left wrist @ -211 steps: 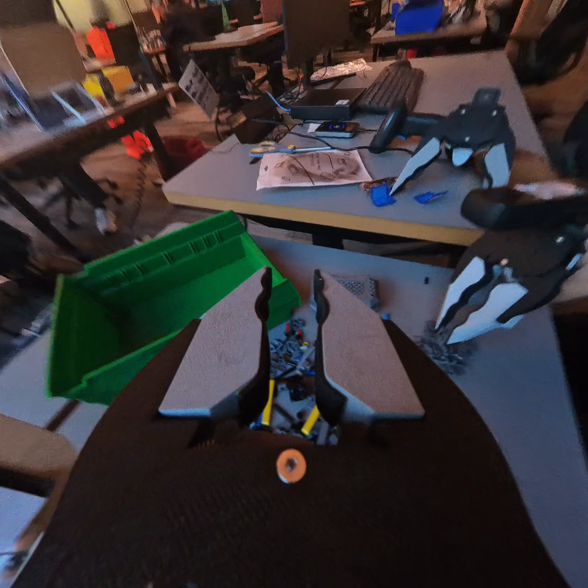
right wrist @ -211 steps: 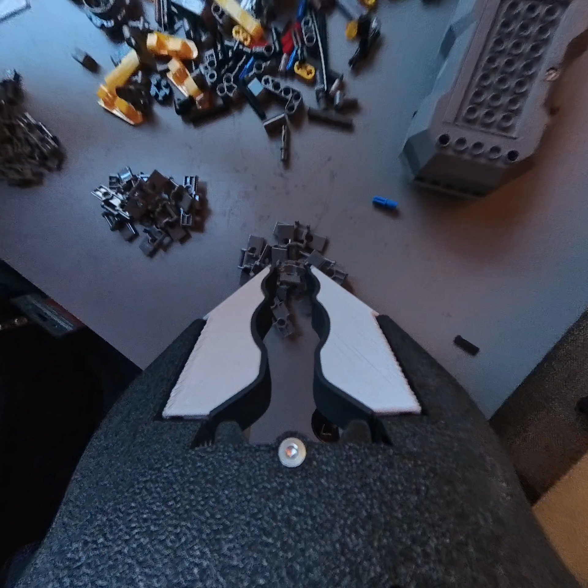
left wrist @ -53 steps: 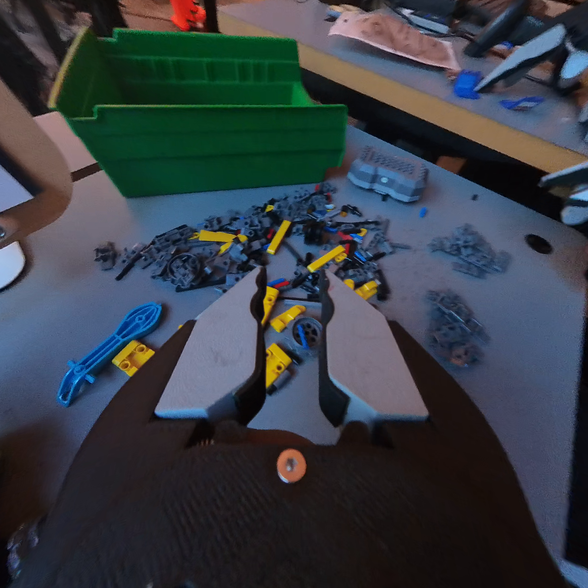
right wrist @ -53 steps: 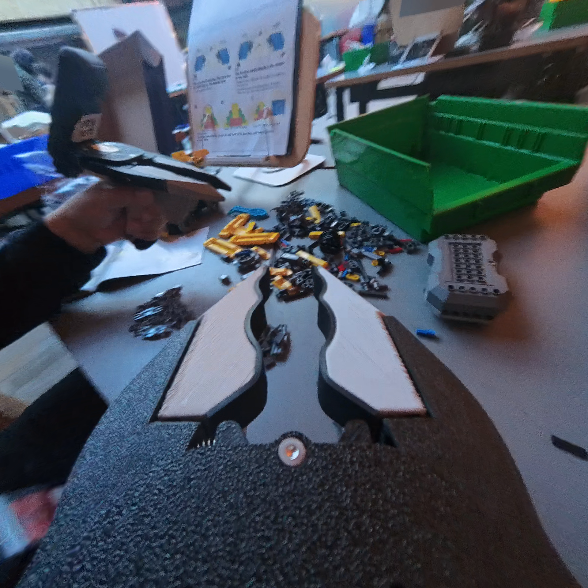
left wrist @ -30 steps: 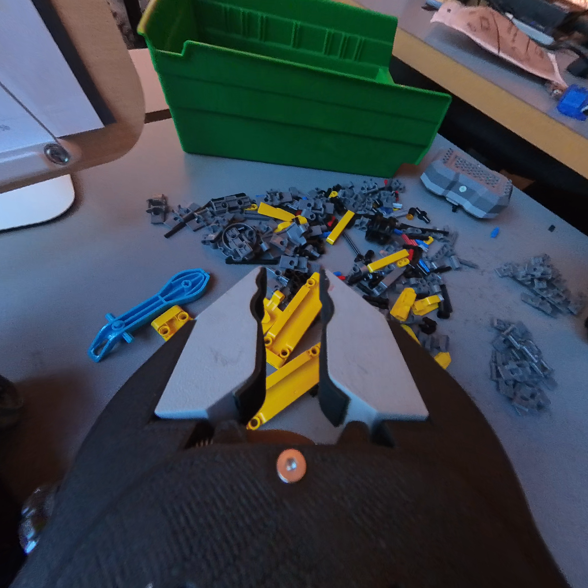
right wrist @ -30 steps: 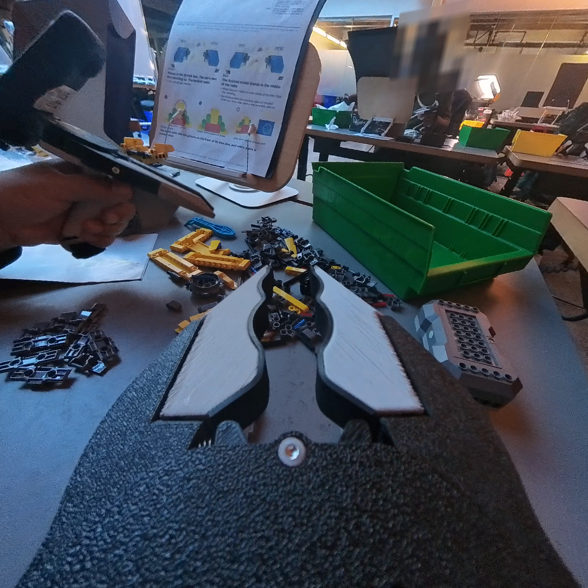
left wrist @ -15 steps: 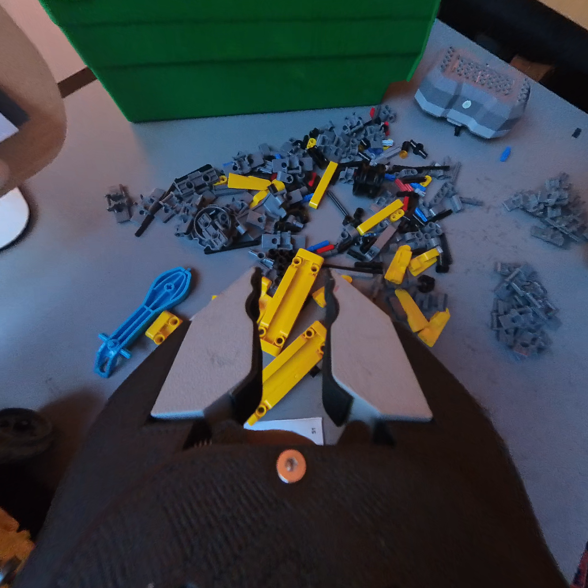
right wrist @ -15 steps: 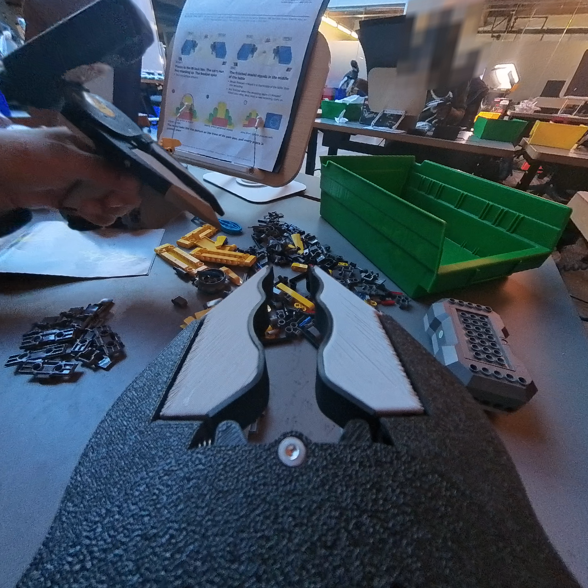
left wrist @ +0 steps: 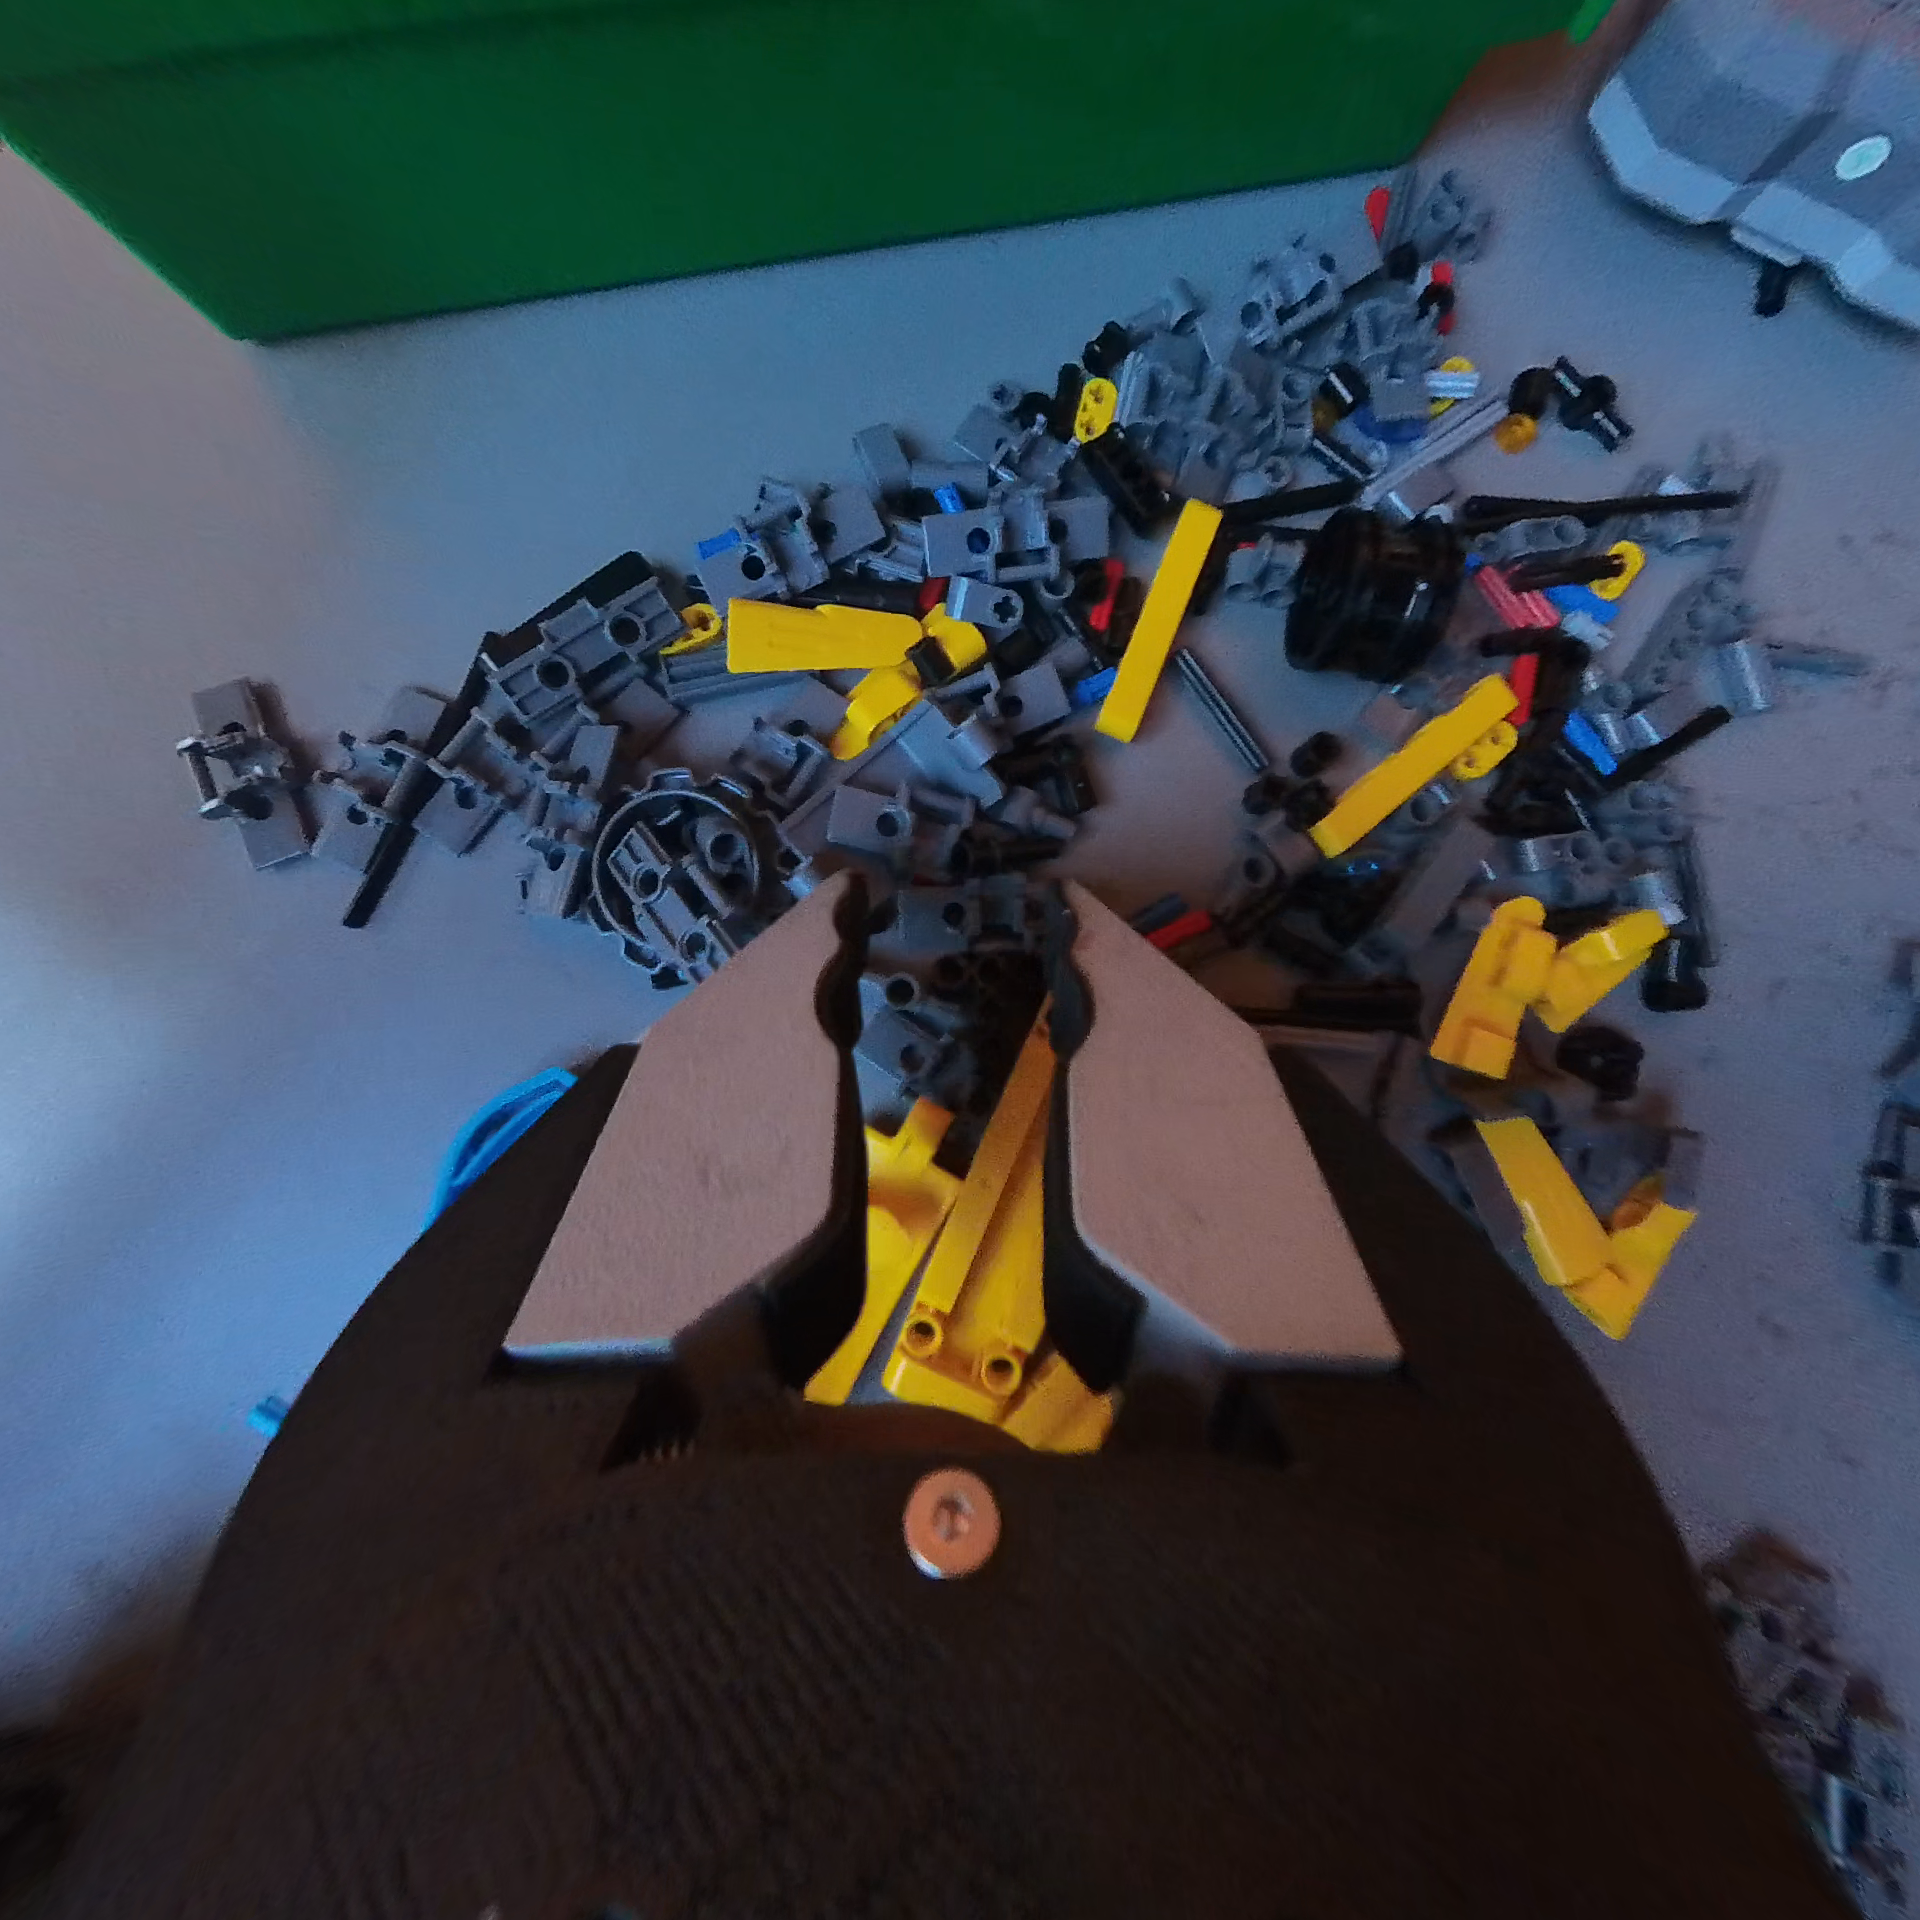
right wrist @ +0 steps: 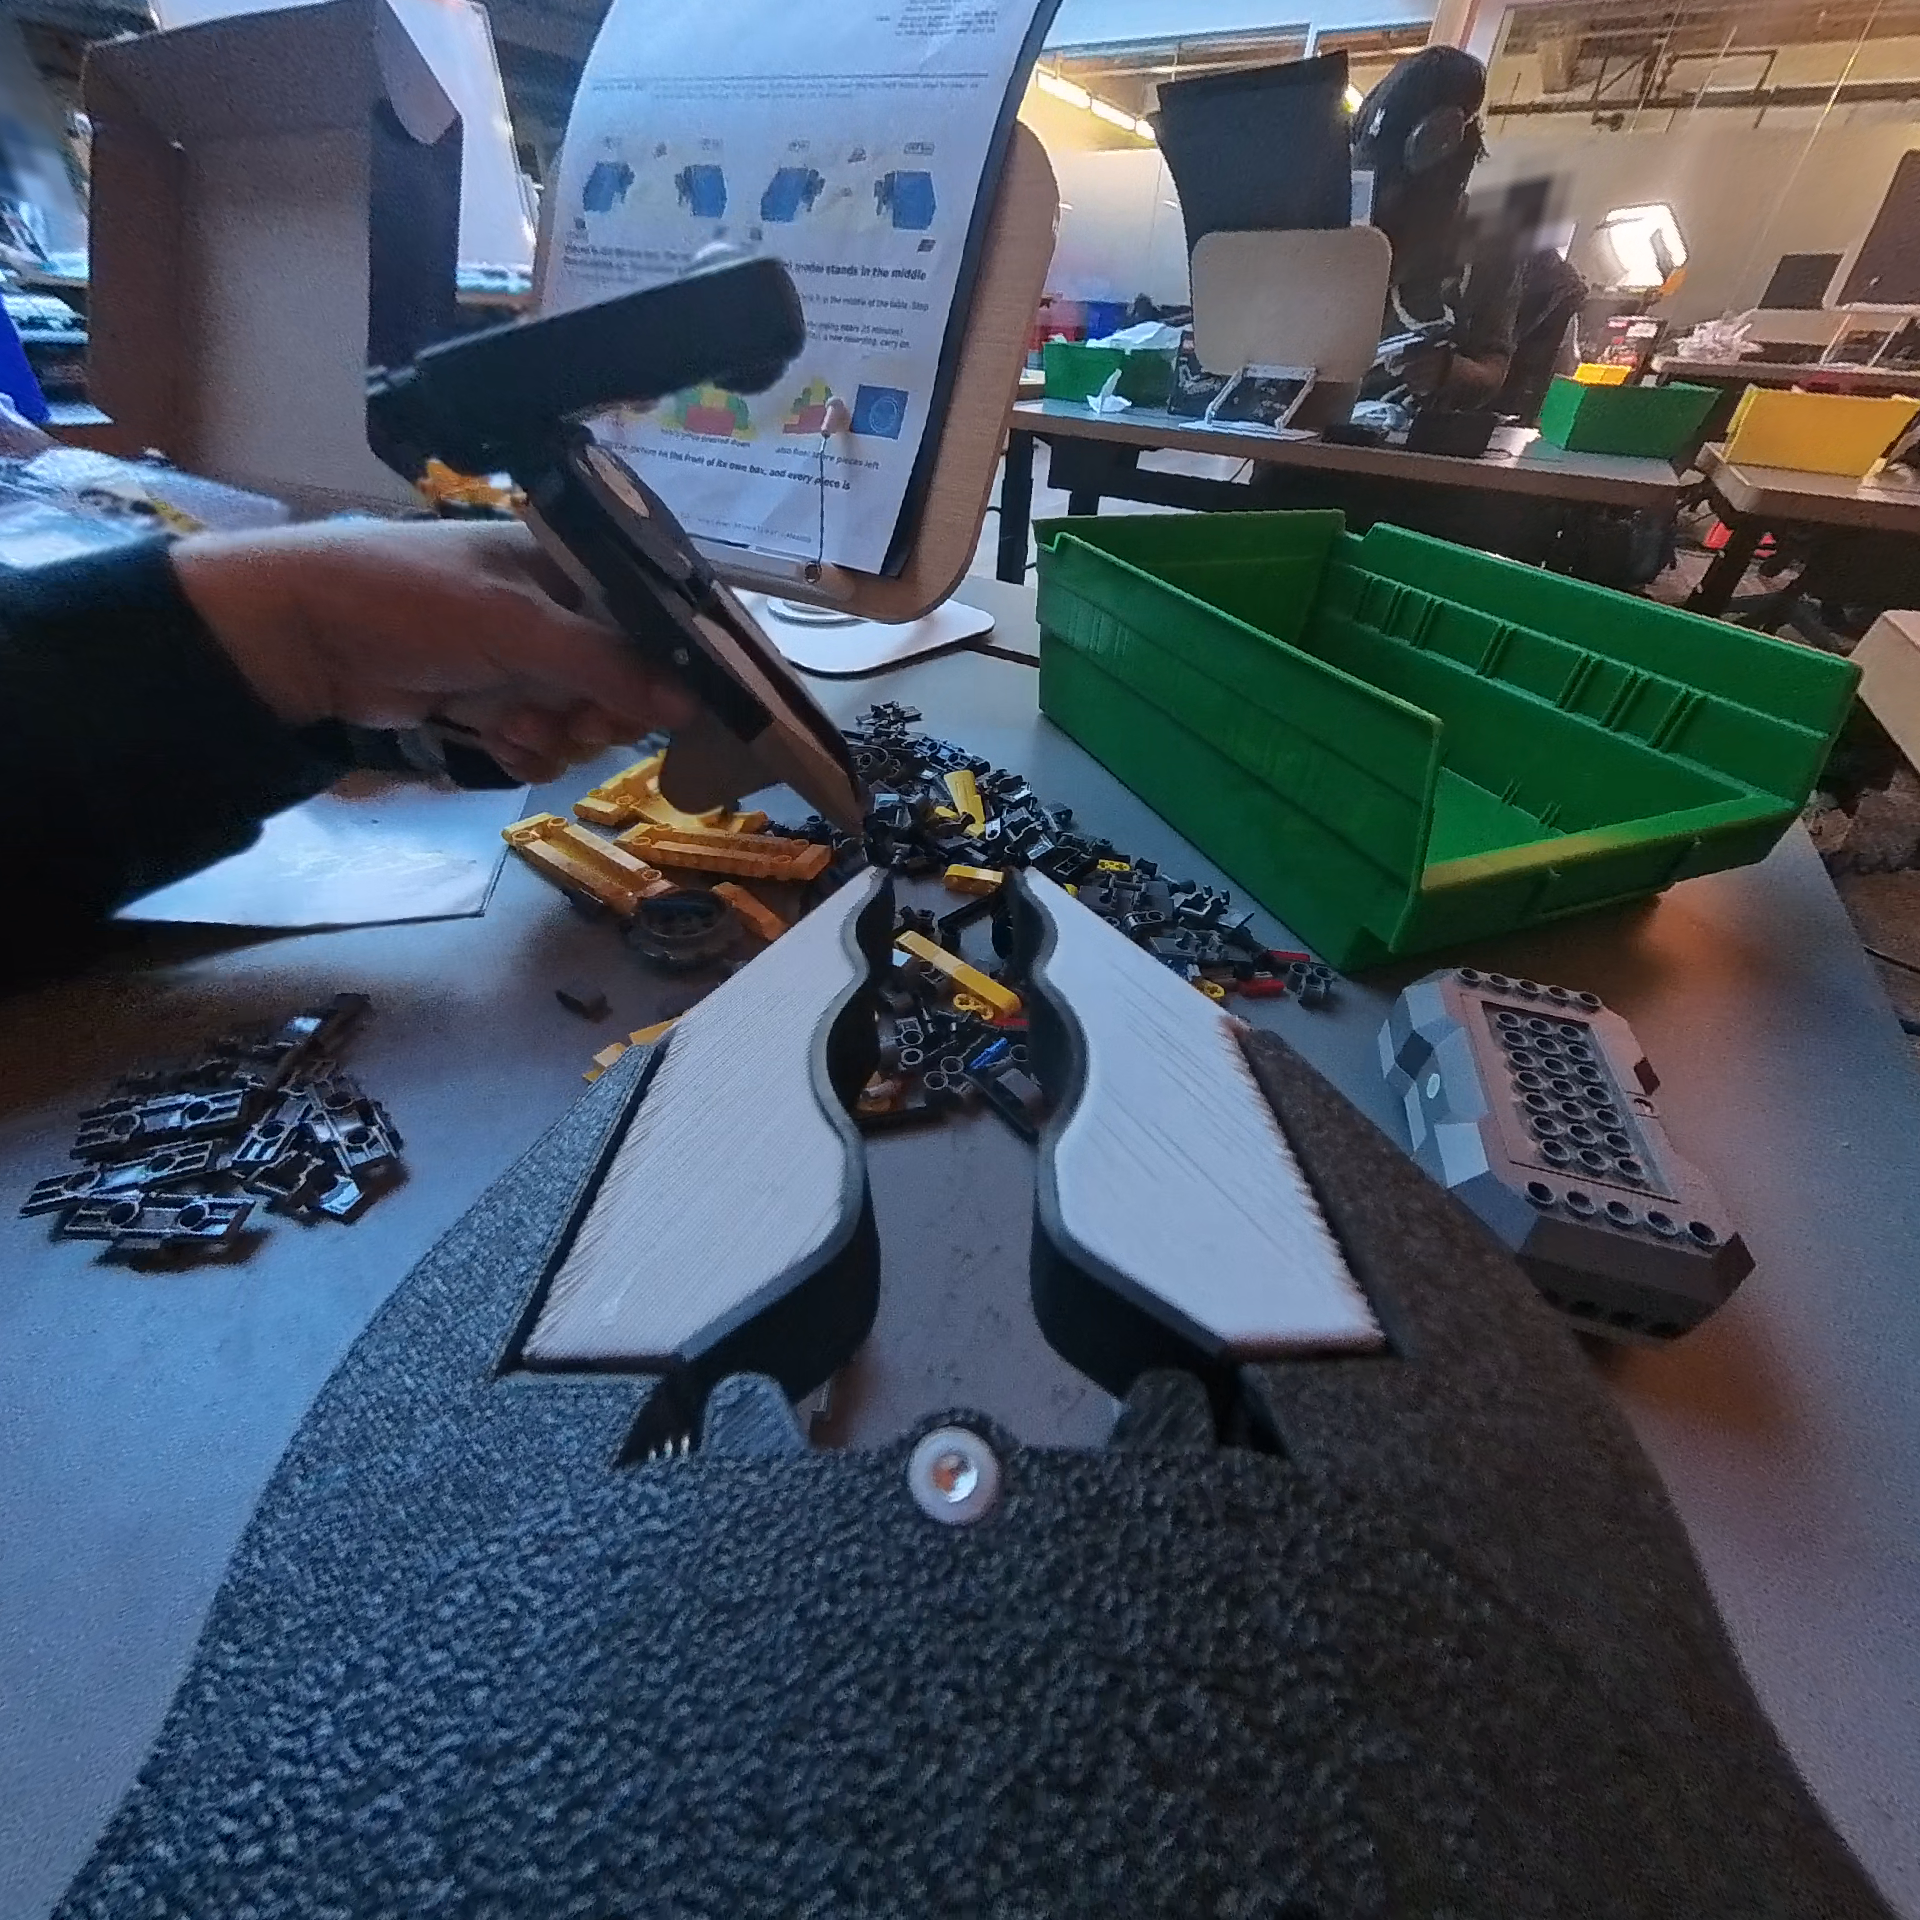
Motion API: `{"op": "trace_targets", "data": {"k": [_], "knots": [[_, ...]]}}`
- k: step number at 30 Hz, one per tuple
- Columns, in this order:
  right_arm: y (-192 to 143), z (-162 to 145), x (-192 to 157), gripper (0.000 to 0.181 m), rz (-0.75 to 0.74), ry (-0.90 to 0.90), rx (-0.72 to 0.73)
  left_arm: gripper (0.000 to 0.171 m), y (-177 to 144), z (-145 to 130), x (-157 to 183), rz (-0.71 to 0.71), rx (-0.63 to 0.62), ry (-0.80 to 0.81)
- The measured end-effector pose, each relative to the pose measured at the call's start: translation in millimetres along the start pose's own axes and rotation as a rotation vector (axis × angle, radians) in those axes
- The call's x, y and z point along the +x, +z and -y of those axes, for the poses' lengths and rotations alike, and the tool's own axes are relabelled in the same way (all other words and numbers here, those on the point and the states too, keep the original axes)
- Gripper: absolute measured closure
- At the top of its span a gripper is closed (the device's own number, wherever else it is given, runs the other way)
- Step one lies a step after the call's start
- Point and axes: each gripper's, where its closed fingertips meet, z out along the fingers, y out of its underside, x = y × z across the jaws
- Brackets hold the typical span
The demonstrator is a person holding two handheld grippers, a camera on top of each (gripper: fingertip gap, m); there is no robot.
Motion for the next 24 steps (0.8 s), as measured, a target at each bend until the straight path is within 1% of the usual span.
{"op": "trace_targets", "data": {"k": [2, 3, 7, 11, 14, 16, 19, 22, 24], "knots": [[0.1, 0.0, 0.0, 0.160, 0.002, 0.004, 0.001, 0.143, 6.8, -5.9, -1.1, 0.011, -0.025, 0.016], [0.2, 0.2, -0.1, 0.160, 0.003, 0.005, 0.002, 0.146, 7.0, -3.7, 0.4, 0.005, -0.005, 0.014], [-0.1, 0.5, 0.0, 0.161, 0.002, 0.006, 0.005, 0.146, 6.7, -5.7, 3.0, 0.006, 0.000, 0.035], [-0.2, 0.6, 0.1, 0.161, -0.001, 0.003, 0.005, 0.149, 3.1, -4.3, 2.7, 0.051, 0.010, 0.099], [0.1, 0.0, 0.0, 0.161, -0.003, 0.000, 0.002, 0.149, -6.3, 3.0, 6.3, 0.077, 0.051, 0.154], [0.7, -1.0, -0.1, 0.160, -0.002, 0.001, -0.003, 0.149, -18.2, 13.5, 14.1, 0.086, 0.122, 0.224], [0.7, -0.4, 0.1, 0.160, -0.001, 0.003, -0.003, 0.149, -42.3, 27.3, 33.9, 0.123, 0.264, 0.368], [-0.2, 3.6, -7.5, 0.160, 0.035, -0.004, -0.004, 0.149, -69.6, 36.8, 65.9, 0.171, 0.446, 0.557], [2.1, 3.7, -21.3, 0.158, 0.133, 0.042, -0.043, 0.149, -84.7, 33.2, 99.9, 0.151, 0.563, 0.732]]}}
